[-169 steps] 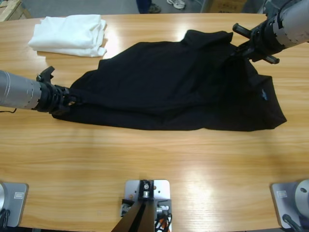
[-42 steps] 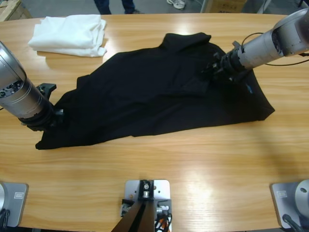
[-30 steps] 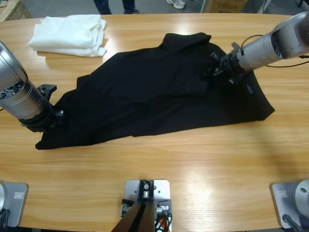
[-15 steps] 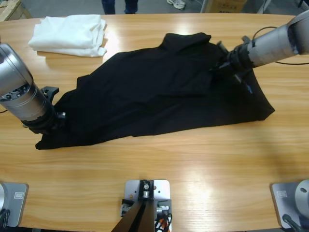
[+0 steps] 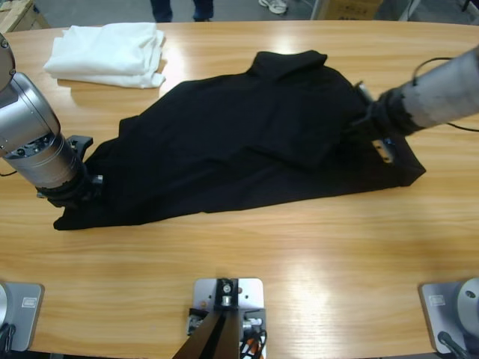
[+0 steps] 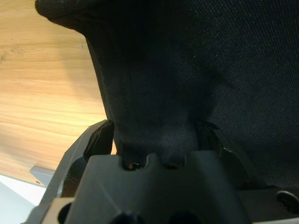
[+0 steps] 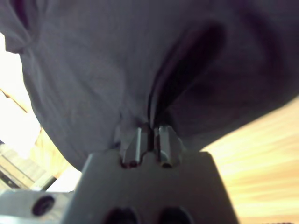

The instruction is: Fold clothes

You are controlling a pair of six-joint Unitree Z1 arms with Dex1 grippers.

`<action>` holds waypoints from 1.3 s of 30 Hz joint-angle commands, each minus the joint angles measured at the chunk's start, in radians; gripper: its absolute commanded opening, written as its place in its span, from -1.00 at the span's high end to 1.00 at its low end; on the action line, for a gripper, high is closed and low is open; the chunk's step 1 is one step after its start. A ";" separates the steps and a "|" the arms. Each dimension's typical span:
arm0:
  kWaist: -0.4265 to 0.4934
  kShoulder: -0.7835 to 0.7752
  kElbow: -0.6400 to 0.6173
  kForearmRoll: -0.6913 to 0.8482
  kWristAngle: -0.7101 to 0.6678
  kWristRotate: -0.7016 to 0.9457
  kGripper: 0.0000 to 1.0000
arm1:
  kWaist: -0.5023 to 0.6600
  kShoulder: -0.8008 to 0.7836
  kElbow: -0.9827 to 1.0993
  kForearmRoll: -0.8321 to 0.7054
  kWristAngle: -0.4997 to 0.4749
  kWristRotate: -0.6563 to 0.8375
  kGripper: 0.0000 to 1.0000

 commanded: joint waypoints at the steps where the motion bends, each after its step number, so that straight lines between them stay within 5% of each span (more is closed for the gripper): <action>1: -0.037 0.063 0.013 0.004 0.015 -0.019 -0.37 | 0.026 -0.071 0.015 0.095 -0.036 0.078 1.00; 16: -0.050 0.068 0.014 0.005 0.016 -0.019 -0.37 | 0.166 -0.018 0.016 0.198 -0.037 0.209 1.00; 19: -0.050 0.069 0.013 0.005 0.016 -0.019 -0.37 | 0.168 -0.007 0.023 0.222 -0.037 0.210 0.42; 22: -0.050 0.064 0.014 0.005 0.016 -0.019 -0.38 | 0.170 0.004 0.023 0.222 -0.051 0.118 -0.92; 24: -0.050 0.052 0.016 0.005 0.018 -0.021 -0.38 | 0.189 -0.011 0.016 0.248 -0.071 0.073 -1.00; 29: -0.050 -0.008 0.010 0.008 0.044 -0.024 -0.37 | 0.219 -0.098 -0.056 0.364 -0.165 -0.043 -0.92; 32: -0.050 -0.075 -0.003 0.008 0.061 -0.039 -0.37 | 0.218 -0.098 -0.059 0.326 -0.234 -0.325 0.72; 33: -0.050 -0.092 -0.007 0.008 0.067 -0.042 -0.37 | 0.218 -0.102 -0.058 0.317 -0.262 -0.390 1.00; 35: -0.045 -0.113 -0.010 0.008 0.066 -0.051 -0.37 | 0.207 -0.114 -0.050 0.293 -0.300 -0.462 1.00; 39: -0.039 -0.098 -0.008 0.005 0.043 -0.090 -0.37 | 0.129 -0.029 -0.013 0.215 -0.229 -0.535 1.00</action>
